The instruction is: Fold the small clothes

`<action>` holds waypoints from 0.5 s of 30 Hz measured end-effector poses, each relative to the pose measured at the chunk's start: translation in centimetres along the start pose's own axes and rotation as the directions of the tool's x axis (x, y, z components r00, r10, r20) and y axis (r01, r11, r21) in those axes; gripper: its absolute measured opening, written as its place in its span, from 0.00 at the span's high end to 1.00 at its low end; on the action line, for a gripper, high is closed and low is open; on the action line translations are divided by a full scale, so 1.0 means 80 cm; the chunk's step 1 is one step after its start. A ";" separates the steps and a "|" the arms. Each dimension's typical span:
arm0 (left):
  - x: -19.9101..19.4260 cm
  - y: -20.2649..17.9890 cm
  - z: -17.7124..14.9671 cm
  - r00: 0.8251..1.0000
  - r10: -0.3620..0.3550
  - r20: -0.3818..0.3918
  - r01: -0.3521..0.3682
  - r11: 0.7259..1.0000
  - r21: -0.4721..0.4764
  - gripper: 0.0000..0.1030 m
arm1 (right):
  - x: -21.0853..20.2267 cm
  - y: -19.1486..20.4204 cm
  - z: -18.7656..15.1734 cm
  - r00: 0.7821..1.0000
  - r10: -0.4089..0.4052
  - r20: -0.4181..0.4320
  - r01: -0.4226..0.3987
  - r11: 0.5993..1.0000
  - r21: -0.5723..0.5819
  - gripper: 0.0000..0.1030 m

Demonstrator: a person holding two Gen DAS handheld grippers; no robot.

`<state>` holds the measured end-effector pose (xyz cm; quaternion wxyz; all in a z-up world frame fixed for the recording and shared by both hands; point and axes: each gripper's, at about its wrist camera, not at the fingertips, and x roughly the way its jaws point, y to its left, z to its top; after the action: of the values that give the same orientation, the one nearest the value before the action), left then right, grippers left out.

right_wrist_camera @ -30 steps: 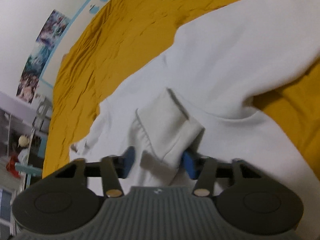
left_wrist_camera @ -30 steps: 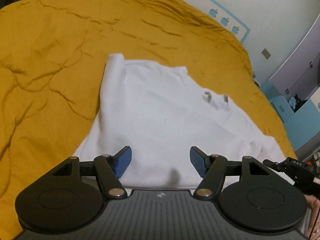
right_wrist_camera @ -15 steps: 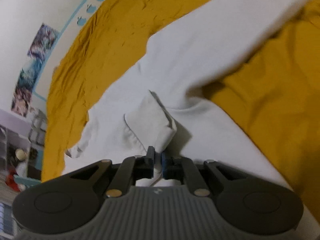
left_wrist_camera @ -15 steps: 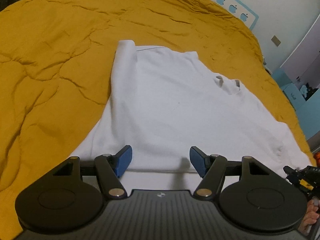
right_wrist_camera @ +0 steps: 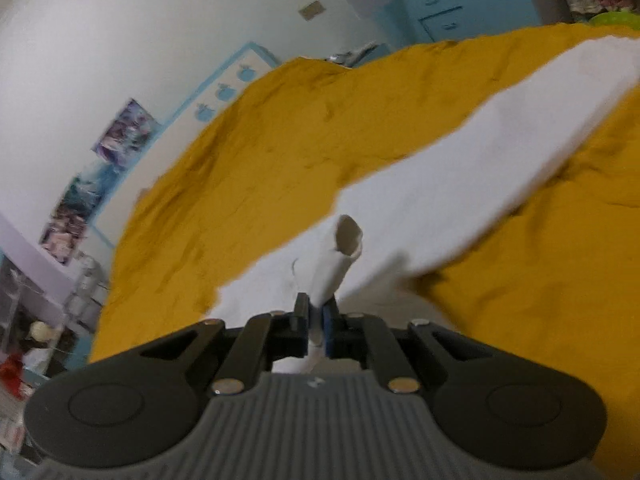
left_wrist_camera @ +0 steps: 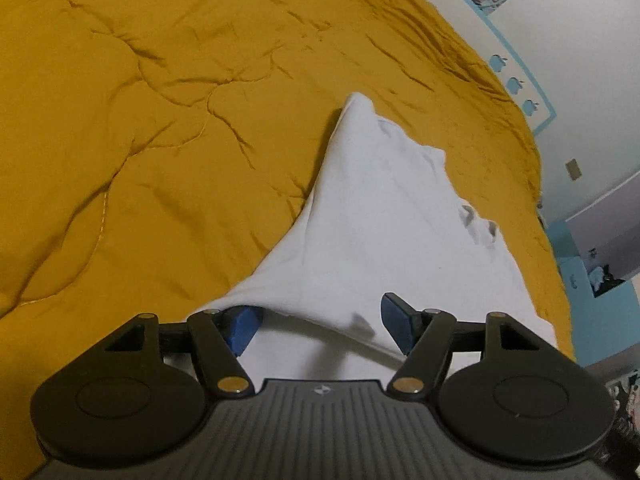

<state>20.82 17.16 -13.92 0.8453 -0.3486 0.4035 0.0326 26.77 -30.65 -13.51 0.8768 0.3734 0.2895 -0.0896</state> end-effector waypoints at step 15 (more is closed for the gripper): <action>-0.008 0.019 -0.009 0.983 -0.060 0.175 0.086 0.986 -0.144 0.90 | 0.024 -0.011 -0.012 0.988 -0.054 -0.148 0.051 0.998 -0.020 0.80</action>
<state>19.37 18.03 -14.64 0.8486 -0.4219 0.3132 0.0617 27.55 -30.46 -15.68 0.8531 0.3641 0.3644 -0.0822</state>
